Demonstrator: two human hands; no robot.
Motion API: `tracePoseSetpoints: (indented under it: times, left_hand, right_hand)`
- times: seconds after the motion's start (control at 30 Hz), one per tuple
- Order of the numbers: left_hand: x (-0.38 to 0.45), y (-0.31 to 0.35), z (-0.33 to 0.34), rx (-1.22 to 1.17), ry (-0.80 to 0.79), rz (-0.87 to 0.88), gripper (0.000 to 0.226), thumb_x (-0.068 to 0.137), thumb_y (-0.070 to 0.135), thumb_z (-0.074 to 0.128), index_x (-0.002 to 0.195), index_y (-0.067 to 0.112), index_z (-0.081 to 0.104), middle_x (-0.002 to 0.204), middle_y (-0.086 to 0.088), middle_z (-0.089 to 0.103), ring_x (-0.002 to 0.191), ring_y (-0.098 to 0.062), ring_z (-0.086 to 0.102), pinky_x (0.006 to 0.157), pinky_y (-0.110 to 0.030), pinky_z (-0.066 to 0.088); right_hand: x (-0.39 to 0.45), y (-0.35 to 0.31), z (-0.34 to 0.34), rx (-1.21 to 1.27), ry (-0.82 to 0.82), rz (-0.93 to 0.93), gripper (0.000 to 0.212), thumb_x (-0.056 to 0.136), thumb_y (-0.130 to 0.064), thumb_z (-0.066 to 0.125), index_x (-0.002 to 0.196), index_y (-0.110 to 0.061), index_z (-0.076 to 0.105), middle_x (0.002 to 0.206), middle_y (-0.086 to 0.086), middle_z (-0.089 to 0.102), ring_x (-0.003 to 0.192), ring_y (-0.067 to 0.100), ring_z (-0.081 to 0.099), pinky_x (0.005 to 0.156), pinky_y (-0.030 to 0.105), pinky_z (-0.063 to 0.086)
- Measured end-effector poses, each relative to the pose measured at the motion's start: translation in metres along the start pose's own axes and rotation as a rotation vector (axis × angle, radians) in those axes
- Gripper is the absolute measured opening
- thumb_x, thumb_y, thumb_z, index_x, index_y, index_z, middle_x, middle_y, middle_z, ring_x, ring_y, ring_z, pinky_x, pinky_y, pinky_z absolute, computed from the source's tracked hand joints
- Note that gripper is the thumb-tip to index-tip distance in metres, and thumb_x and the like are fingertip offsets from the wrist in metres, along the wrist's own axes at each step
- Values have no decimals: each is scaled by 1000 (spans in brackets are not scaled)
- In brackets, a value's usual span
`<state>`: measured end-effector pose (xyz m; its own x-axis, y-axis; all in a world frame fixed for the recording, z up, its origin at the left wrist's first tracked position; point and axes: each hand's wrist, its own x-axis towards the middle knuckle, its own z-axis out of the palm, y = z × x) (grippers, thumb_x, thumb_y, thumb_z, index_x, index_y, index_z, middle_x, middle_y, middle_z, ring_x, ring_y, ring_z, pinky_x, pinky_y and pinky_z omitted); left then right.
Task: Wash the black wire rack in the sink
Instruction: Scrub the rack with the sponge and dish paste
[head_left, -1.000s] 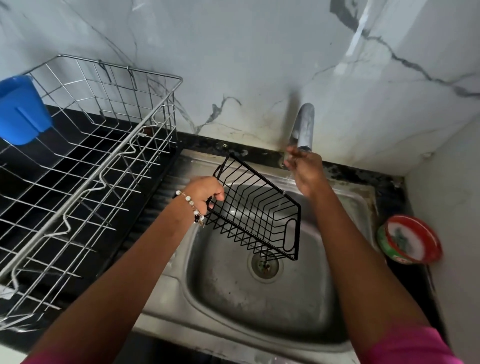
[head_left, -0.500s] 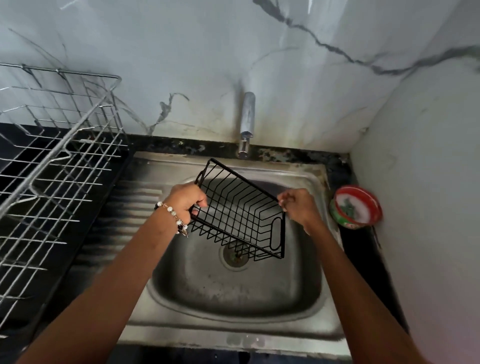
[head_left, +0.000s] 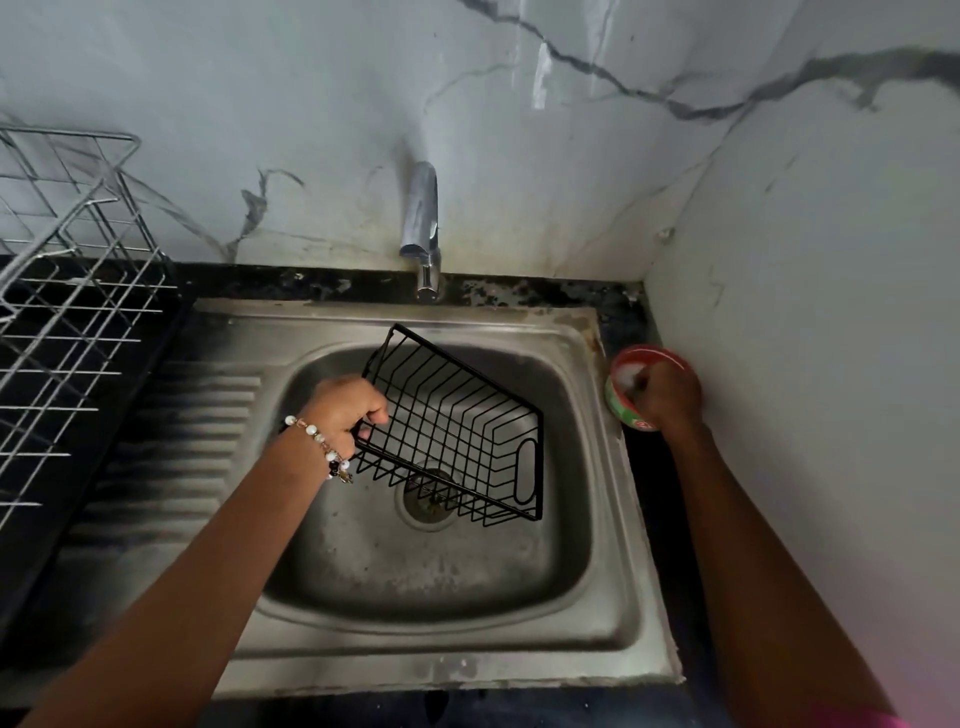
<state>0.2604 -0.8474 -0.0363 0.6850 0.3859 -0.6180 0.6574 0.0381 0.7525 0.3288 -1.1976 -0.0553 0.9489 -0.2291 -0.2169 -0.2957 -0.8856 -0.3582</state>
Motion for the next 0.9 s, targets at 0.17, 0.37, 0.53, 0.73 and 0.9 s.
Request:
tracePoseSetpoints:
  times: [0.17,0.37,0.53,0.73,0.9]
  left_hand:
    - [-2,-3,-2,-24,1,8,24,68,-22,51,64,2,54,70,-11,52,63,-22,45,56,-31,38]
    - [-3,-4,-5,-61,10,13,25,68,-22,51,64,2,54,72,-11,53,67,-21,47,58,-32,40]
    - [-6,-1,-9,-59,-17,17,25,69,-22,51,65,3,53,73,-10,53,68,-19,48,58,-31,40]
    - [-6,1,-16,-65,-23,8,24,69,-21,51,64,3,53,71,-11,53,69,-21,49,59,-32,41]
    - [-9,0,-17,-61,-31,-28,22,70,-17,53,69,5,55,74,-9,54,73,-22,50,64,-32,41]
  right_hand:
    - [-1,-5,-7,-58,100,-11,34,80,-19,73,107,0,70,113,25,65,105,38,61,88,36,49]
    - [-6,-10,-8,-42,88,-83,27,85,-19,67,108,-6,71,115,20,66,107,37,60,89,36,46]
    - [-4,-8,-8,-42,37,-62,27,86,-16,66,111,-4,71,116,24,65,108,37,60,90,35,45]
    - [-2,-5,-10,474,176,227,24,72,-15,77,95,-9,73,106,19,70,95,32,67,81,38,55]
    - [2,0,-15,1228,-69,383,40,78,19,42,87,-15,62,106,12,61,92,27,57,50,30,57]
